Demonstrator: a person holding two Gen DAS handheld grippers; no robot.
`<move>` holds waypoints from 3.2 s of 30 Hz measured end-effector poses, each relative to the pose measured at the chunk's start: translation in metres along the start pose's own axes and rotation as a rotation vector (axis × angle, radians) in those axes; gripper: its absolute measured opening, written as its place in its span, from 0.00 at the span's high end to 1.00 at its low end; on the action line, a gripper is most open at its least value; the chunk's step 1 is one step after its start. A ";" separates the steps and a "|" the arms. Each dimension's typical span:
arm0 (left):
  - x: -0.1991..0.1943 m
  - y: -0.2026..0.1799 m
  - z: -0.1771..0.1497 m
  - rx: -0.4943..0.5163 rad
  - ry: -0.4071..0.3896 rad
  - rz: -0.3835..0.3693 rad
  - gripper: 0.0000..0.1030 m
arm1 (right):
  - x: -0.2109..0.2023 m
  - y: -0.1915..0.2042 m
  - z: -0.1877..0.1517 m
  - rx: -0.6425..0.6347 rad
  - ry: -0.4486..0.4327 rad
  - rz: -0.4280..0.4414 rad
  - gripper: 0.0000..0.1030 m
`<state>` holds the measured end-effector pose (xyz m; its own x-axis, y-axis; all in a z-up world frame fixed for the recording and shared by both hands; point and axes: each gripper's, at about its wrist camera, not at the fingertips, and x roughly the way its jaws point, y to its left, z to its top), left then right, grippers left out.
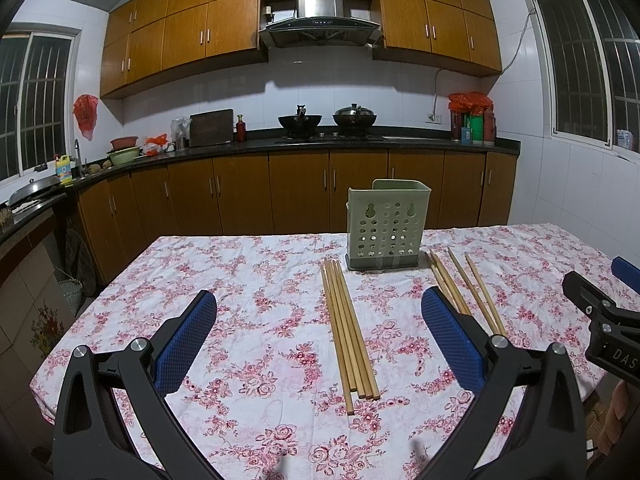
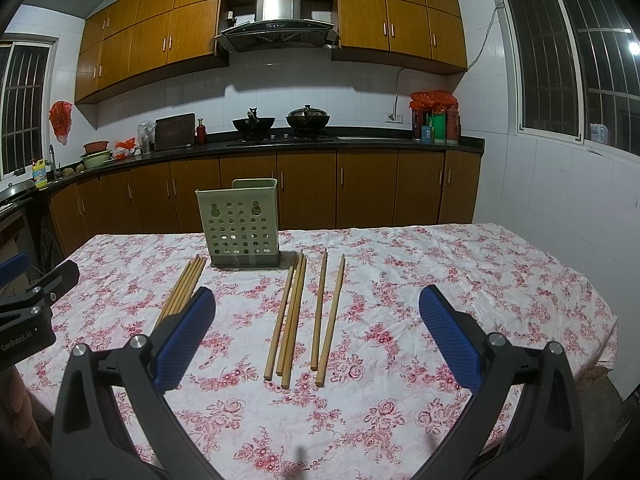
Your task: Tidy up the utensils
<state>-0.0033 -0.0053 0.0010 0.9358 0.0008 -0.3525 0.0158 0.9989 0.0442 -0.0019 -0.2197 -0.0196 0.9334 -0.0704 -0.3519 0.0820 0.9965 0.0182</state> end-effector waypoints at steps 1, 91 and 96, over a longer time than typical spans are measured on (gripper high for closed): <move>0.000 0.000 0.000 -0.001 0.001 0.002 0.02 | 0.000 0.000 0.000 0.001 0.001 0.000 0.04; 0.193 0.048 -0.042 -0.061 0.519 -0.097 0.92 | 0.227 -0.038 -0.025 0.060 0.507 0.041 0.90; 0.191 0.048 -0.043 -0.062 0.518 -0.093 0.92 | 0.226 -0.036 -0.025 0.052 0.504 0.036 0.90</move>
<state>0.1609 0.0446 -0.1042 0.6343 -0.0803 -0.7689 0.0549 0.9968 -0.0588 0.1969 -0.2698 -0.1232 0.6528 0.0078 -0.7575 0.0817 0.9934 0.0806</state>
